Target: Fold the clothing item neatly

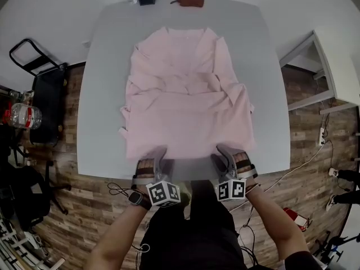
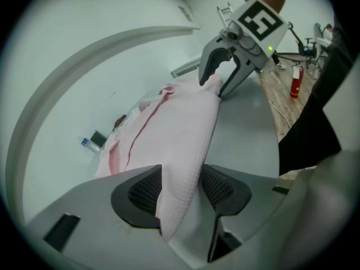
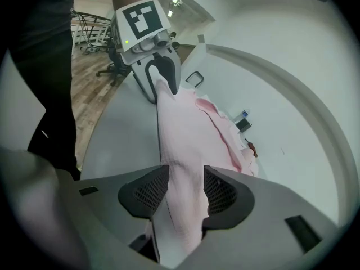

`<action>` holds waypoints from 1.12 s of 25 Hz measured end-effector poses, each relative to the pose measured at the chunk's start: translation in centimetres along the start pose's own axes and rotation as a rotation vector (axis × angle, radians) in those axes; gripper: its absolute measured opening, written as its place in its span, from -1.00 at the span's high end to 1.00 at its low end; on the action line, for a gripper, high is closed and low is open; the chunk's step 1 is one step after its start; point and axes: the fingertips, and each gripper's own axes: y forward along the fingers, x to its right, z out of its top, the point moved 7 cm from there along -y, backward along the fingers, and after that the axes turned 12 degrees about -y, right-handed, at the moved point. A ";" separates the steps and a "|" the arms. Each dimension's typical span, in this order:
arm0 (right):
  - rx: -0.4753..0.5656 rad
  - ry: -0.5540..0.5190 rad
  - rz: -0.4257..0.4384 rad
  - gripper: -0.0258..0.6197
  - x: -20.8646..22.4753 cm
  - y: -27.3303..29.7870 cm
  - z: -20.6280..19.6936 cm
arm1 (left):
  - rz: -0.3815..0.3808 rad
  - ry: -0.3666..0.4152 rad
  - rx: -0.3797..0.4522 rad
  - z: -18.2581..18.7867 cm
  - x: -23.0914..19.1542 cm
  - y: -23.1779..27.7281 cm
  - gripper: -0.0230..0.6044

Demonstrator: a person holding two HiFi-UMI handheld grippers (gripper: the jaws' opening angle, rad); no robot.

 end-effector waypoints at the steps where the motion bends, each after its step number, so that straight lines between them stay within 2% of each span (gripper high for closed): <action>1: 0.011 -0.003 0.003 0.37 0.0 -0.1 0.2 | -0.005 -0.008 0.003 0.3 0.1 0.1 0.28; 5: 0.040 0.048 0.051 0.37 -0.7 -0.3 1.0 | -0.039 0.013 0.015 0.9 0.9 0.3 0.28; 8: 0.011 0.076 0.039 0.34 -0.4 0.7 0.3 | -0.035 0.018 0.022 0.8 1.0 0.3 0.28; 13: -0.017 0.021 0.026 0.34 0.6 1.6 -0.6 | 0.001 0.062 0.027 1.3 0.6 1.4 0.29; 14: -0.031 0.002 0.041 0.37 0.5 1.8 -0.5 | -0.002 0.080 0.022 1.3 0.7 1.6 0.40; 16: -0.054 -0.013 0.086 0.71 0.3 2.1 -0.3 | -0.018 0.105 0.012 1.4 1.0 1.8 0.78; 20: -0.060 -0.008 0.165 0.77 1.3 1.2 0.2 | -0.096 0.098 -0.007 1.8 0.5 1.0 0.81; 24: -0.050 -0.028 0.270 0.78 3.4 -0.5 1.6 | -0.220 0.103 -0.058 2.8 -0.9 -1.1 0.82; 28: -0.035 -0.019 0.340 0.78 3.8 -4.4 3.6 | -0.321 0.088 -0.104 3.6 -0.7 -5.3 0.81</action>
